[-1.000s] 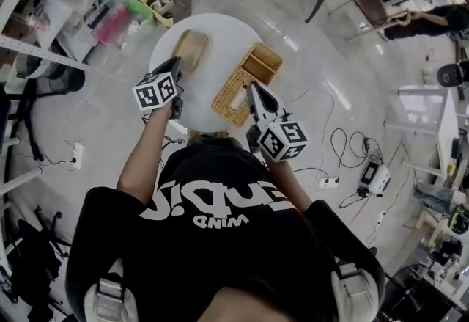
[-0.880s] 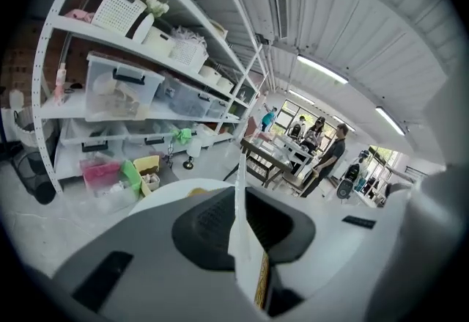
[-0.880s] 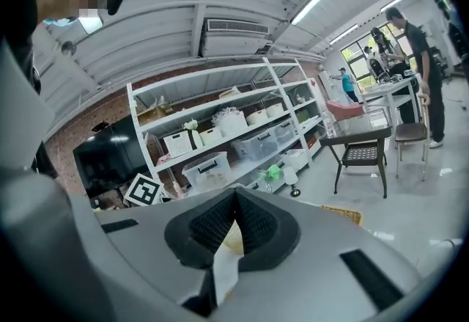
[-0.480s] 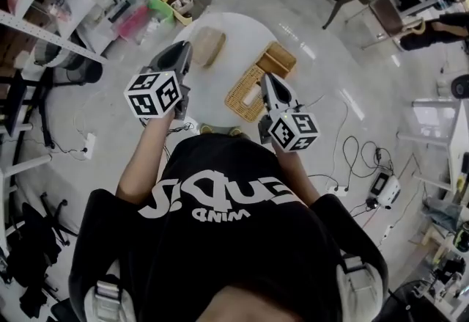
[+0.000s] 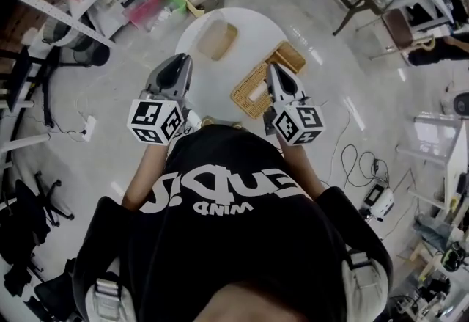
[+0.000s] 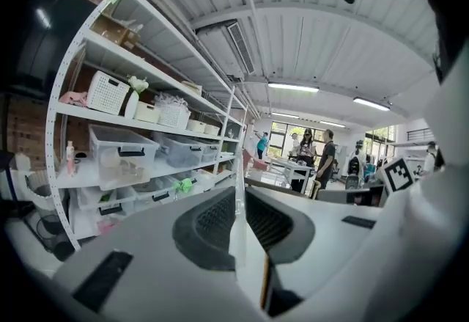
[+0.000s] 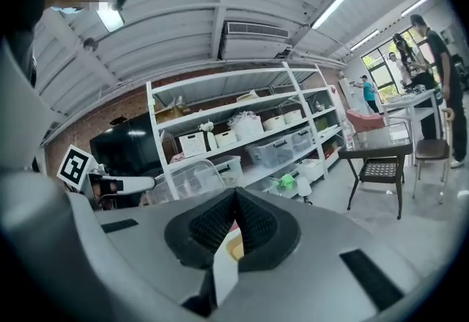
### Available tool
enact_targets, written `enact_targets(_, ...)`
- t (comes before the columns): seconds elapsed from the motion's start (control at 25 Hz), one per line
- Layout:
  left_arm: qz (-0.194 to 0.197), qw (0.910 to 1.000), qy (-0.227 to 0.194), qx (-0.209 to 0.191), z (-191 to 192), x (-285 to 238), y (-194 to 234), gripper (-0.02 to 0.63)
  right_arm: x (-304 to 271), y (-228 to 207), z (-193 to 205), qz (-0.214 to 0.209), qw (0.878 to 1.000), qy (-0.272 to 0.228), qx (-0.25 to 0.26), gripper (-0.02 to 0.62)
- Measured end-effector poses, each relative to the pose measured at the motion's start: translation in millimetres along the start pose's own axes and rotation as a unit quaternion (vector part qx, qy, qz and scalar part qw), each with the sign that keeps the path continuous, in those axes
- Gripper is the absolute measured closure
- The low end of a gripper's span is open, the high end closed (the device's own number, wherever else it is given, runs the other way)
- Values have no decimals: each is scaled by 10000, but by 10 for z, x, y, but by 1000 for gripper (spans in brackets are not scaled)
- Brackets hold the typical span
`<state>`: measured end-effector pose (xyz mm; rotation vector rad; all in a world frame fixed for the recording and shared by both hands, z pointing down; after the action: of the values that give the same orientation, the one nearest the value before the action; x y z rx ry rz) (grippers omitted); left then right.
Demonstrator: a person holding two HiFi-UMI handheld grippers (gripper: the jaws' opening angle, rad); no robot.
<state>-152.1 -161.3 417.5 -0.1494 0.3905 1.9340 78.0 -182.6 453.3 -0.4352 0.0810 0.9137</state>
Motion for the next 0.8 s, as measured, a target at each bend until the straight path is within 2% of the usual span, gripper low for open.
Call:
enact_targets(0.36,-532,9984,-148,-100,214,149,176,566,-125,173,51,-212,9996,-2,172,597)
enact_targets(0.8,-604,9981,-155,10,217,111,201,566,-108,144,66,-56,9998,-41,195,597)
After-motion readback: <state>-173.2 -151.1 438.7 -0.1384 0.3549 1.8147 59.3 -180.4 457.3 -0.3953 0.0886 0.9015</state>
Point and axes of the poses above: the fingertips, and each gripper's own axes: x backward along the fingers, y to its left, z out of its underside, the point moved 3 cm from there along x, backward along the fingers, and after that the axes turned 5 degrees about y, right-handed, at the moved point
